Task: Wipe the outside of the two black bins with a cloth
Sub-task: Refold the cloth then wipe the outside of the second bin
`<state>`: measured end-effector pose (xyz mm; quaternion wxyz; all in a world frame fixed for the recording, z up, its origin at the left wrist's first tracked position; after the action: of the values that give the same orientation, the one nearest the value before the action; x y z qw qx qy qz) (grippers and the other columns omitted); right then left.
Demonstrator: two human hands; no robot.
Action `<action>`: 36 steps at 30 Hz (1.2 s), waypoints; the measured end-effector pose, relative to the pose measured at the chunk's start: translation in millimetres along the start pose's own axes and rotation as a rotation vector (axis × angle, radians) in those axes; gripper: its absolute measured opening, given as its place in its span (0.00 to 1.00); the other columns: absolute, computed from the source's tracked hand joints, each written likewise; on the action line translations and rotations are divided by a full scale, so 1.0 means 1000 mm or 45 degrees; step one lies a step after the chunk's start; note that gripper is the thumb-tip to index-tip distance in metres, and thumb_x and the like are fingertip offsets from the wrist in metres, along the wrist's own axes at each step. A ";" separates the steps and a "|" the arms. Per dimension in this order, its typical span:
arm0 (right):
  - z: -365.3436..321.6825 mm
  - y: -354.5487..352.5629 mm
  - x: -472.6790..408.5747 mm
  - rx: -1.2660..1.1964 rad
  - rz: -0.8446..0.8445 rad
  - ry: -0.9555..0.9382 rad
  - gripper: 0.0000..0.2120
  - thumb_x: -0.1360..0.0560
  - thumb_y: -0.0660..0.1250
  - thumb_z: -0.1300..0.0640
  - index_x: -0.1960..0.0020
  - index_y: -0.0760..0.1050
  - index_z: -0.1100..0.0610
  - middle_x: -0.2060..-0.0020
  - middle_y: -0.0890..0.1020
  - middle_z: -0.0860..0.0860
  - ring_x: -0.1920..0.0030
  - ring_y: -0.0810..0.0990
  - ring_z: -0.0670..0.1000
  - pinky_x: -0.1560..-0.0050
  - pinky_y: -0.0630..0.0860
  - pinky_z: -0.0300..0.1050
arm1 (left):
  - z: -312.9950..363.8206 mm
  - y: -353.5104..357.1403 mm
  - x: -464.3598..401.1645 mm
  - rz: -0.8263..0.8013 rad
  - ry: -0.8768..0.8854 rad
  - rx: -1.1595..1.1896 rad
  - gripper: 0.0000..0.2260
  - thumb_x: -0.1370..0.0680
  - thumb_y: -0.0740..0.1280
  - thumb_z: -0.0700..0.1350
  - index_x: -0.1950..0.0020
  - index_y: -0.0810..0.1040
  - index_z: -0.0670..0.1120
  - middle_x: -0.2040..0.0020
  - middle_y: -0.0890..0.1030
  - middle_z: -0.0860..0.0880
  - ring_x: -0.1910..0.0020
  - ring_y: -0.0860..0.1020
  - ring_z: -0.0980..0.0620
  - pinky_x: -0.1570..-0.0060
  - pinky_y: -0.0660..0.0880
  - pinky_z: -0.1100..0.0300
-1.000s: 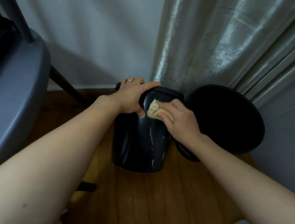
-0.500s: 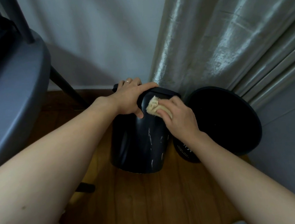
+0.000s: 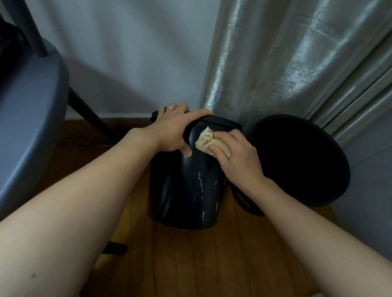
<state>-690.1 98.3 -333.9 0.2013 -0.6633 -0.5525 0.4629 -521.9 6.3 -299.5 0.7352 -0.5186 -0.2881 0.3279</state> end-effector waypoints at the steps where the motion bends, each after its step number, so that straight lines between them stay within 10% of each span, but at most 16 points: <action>1: 0.001 0.002 0.009 -0.015 -0.043 -0.025 0.16 0.22 0.64 0.46 0.38 0.78 0.52 0.51 0.75 0.50 0.55 0.78 0.53 0.56 0.78 0.53 | 0.000 -0.001 0.000 0.000 0.002 0.001 0.48 0.36 0.79 0.53 0.24 0.54 0.64 0.45 0.64 0.50 0.41 0.63 0.46 0.38 0.56 0.52; 36: 0.005 0.012 0.059 0.096 -0.146 -0.302 0.14 0.23 0.65 0.46 0.43 0.80 0.53 0.55 0.76 0.50 0.62 0.78 0.50 0.68 0.77 0.46 | -0.003 0.000 0.000 -0.003 -0.015 0.014 0.48 0.36 0.80 0.53 0.24 0.55 0.64 0.42 0.66 0.47 0.41 0.64 0.45 0.37 0.57 0.50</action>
<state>-690.0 147.4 -368.6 0.1854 -0.5631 -0.5915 0.5464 -519.7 4.0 -300.4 0.7365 -0.5124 -0.2913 0.3319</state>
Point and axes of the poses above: each hand's wrist, its own x-axis away from the middle knuckle, its own y-axis out of the palm, z = x × y, the point moved 3 cm from there along -x, towards the middle knuckle
